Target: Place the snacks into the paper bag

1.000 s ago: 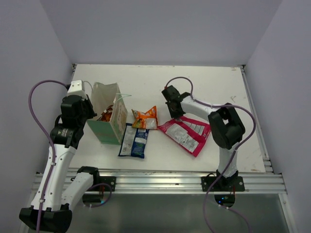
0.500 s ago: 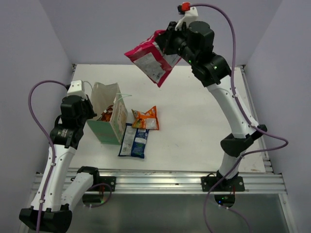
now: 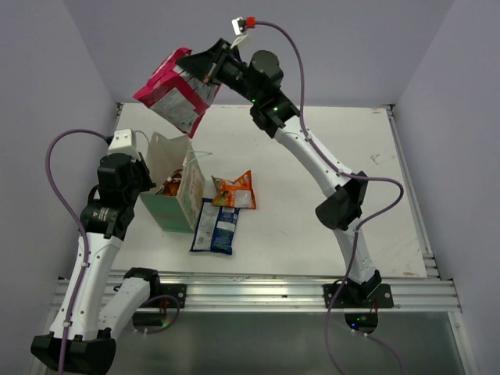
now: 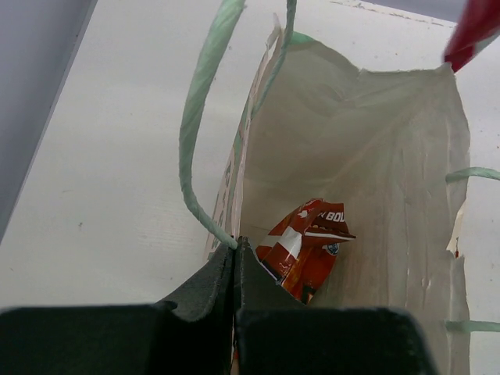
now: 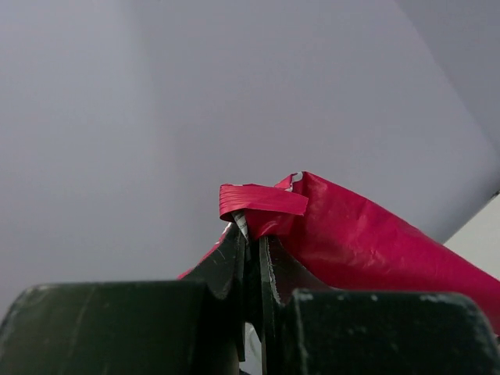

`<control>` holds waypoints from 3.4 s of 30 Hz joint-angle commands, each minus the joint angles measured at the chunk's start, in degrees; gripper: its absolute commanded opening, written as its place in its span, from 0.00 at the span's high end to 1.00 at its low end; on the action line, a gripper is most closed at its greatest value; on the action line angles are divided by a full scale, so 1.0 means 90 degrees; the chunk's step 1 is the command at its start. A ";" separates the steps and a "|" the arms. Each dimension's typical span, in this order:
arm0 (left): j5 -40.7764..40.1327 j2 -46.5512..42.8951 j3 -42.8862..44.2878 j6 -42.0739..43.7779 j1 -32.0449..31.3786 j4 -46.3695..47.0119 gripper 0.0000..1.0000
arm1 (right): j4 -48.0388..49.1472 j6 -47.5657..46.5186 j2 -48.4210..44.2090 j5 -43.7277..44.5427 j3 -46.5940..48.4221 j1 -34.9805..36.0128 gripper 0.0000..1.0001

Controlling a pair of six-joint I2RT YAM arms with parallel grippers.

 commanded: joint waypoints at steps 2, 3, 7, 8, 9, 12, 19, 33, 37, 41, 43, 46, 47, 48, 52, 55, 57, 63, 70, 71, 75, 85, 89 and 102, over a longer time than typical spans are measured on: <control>0.0076 -0.0035 -0.0062 -0.0071 -0.0039 -0.0040 1.00 | 0.1483 0.1241 0.0023 -0.0533 0.0349 0.0317 1.00; 0.0086 -0.0025 -0.0062 -0.0071 -0.0048 -0.0031 1.00 | 0.1609 0.1387 0.0052 -0.0563 0.0349 0.0347 1.00; 0.0125 -0.0005 -0.0072 -0.0081 -0.0049 -0.0001 1.00 | 0.1640 0.1409 0.0082 -0.0660 0.0514 0.0552 1.00; 0.0134 -0.0006 -0.0062 -0.0081 -0.0058 -0.0001 1.00 | 0.1582 0.1360 0.0082 -0.0651 0.0640 0.0610 1.00; 0.0134 0.0014 -0.0062 -0.0081 -0.0058 -0.0001 1.00 | 0.1484 0.1272 0.0053 -0.0641 0.0690 0.0640 1.00; 0.0173 0.0004 -0.0062 -0.0101 -0.0068 -0.0011 1.00 | 0.1648 0.1485 -0.0006 -0.0621 0.0700 0.0650 1.00; 0.0213 -0.0005 -0.0062 -0.0130 -0.0058 -0.0011 1.00 | 0.1903 0.2003 -0.0220 -0.0787 0.0389 0.0728 1.00; 0.0164 -0.0074 -0.0081 -0.0120 -0.0058 -0.0011 1.00 | 0.3241 0.3322 -0.0867 -0.1285 -0.2826 0.1245 1.00; 0.0164 -0.0064 -0.0081 -0.0111 -0.0058 0.0008 1.00 | 0.3144 0.3498 -0.0680 -0.1373 -0.2533 0.1333 1.00; 0.0144 -0.0084 -0.0091 -0.0101 -0.0058 0.0008 1.00 | 0.2861 0.3771 -0.0680 -0.1442 -0.2804 0.1382 1.00; 0.0144 -0.0093 -0.0091 -0.0101 -0.0058 0.0028 1.00 | 0.2870 0.4092 -0.0728 -0.1461 -0.3116 0.1392 1.00; 0.0135 -0.0103 -0.0101 -0.0101 -0.0068 0.0038 1.00 | 0.3201 0.4659 -0.0797 -0.1422 -0.4005 0.1402 1.00; 0.0125 -0.0113 -0.0101 -0.0101 -0.0068 0.0038 1.00 | 0.3405 0.4776 -0.0826 -0.1422 -0.4413 0.1402 1.00; 0.0115 -0.0123 -0.0101 -0.0091 -0.0068 0.0038 1.00 | 0.3427 0.4893 -0.0836 -0.1442 -0.4581 0.1402 1.00; 0.0105 -0.0152 -0.0101 -0.0081 -0.0068 0.0028 1.00 | 0.3378 0.4865 -0.0846 -0.1559 -0.5051 0.1392 1.00; 0.0105 -0.0162 -0.0091 -0.0081 -0.0058 0.0018 1.00 | 0.3018 0.4496 -0.0788 -0.1627 -0.4887 0.1402 1.00; 0.0115 -0.0162 -0.0101 -0.0081 -0.0068 0.0018 1.00 | 0.2394 0.3959 -0.0739 -0.1695 -0.4487 0.1402 1.00; 0.0115 -0.0172 -0.0091 -0.0081 -0.0068 0.0008 1.00 | 0.1280 0.2630 -0.0826 -0.1803 -0.3412 0.1324 0.68; 0.0144 -0.0133 -0.0091 -0.0091 -0.0078 0.0008 1.00 | -0.1111 0.0571 -0.1586 -0.1639 -0.2142 0.0768 0.49; 0.0144 -0.0142 -0.0091 -0.0091 -0.0078 0.0008 1.00 | -0.1656 0.0143 -0.1714 -0.1569 -0.2229 0.0680 0.48; 0.0173 -0.0094 -0.0082 -0.0101 -0.0117 0.0028 1.00 | -0.1749 -0.0018 -0.2203 -0.1763 -0.3360 0.0269 0.46; 0.0135 -0.0006 -0.0004 -0.0081 -0.0166 -0.0060 1.00 | -0.2129 -0.0740 -0.2194 -0.1501 -0.3959 0.0259 0.45; 0.0115 0.0034 0.0036 -0.0072 -0.0166 -0.0031 1.00 | -0.2830 -0.1382 -0.2291 -0.1160 -0.4162 0.0278 0.45; 0.0056 0.0112 0.0153 0.0026 -0.0166 -0.0080 1.00 | -0.2941 -0.2693 -0.1609 0.0940 -0.5853 0.0259 0.43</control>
